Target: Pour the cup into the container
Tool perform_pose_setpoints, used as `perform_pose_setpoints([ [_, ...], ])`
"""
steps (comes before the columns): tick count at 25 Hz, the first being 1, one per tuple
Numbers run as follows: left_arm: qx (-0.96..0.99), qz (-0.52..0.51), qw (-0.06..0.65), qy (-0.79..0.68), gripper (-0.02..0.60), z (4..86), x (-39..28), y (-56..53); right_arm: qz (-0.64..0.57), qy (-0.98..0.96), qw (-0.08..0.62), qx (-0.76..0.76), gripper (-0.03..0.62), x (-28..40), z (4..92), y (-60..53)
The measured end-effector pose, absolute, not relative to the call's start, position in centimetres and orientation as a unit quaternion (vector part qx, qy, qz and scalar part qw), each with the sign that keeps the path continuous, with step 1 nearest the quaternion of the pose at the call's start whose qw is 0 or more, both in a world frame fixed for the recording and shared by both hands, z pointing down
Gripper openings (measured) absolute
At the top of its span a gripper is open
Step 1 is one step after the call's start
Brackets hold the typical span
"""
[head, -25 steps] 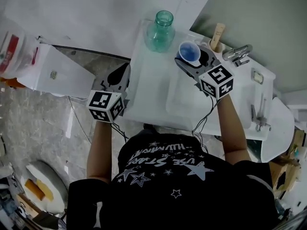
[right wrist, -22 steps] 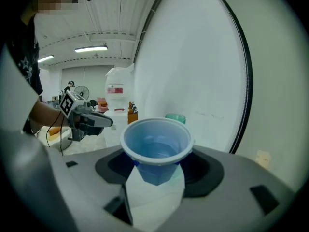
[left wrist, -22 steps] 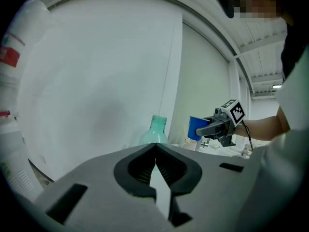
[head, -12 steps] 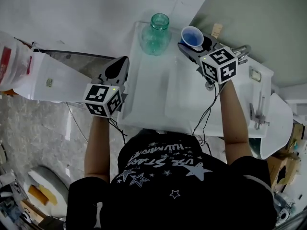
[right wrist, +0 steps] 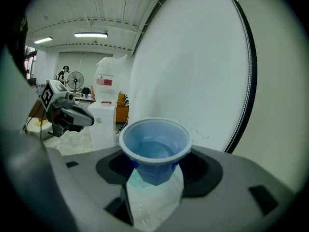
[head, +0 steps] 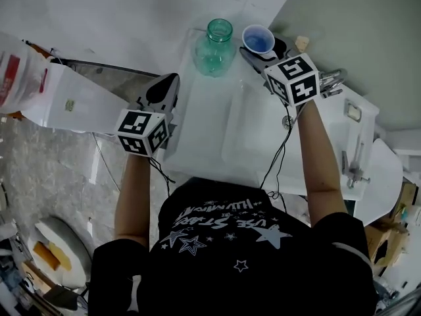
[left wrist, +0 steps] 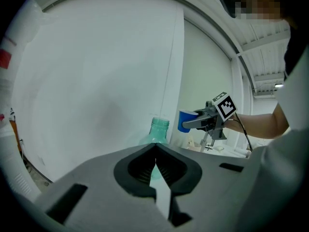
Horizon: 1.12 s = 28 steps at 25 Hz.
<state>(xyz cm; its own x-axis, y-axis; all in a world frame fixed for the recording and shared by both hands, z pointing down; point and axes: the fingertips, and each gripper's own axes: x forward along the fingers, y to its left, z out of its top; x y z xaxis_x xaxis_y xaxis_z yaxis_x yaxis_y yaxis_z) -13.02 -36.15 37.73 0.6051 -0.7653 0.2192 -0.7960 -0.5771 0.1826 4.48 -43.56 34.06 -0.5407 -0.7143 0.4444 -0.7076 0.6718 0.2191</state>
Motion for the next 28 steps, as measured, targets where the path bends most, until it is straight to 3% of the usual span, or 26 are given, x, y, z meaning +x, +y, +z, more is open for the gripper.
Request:
perform_pose_setpoints([
  [10,0.880,0.055,0.138,-0.450,0.009,37.7,-13.7,-36.6,-0.020,-0.858,0.279,0.430,0.270,4.7,33.4,-46.9],
  [28,0.878,0.043,0.144,-0.455,0.009,38.0,-15.7,-38.0,-0.151,-0.789,0.412,0.430,0.270,3.1,32.7,-50.0],
])
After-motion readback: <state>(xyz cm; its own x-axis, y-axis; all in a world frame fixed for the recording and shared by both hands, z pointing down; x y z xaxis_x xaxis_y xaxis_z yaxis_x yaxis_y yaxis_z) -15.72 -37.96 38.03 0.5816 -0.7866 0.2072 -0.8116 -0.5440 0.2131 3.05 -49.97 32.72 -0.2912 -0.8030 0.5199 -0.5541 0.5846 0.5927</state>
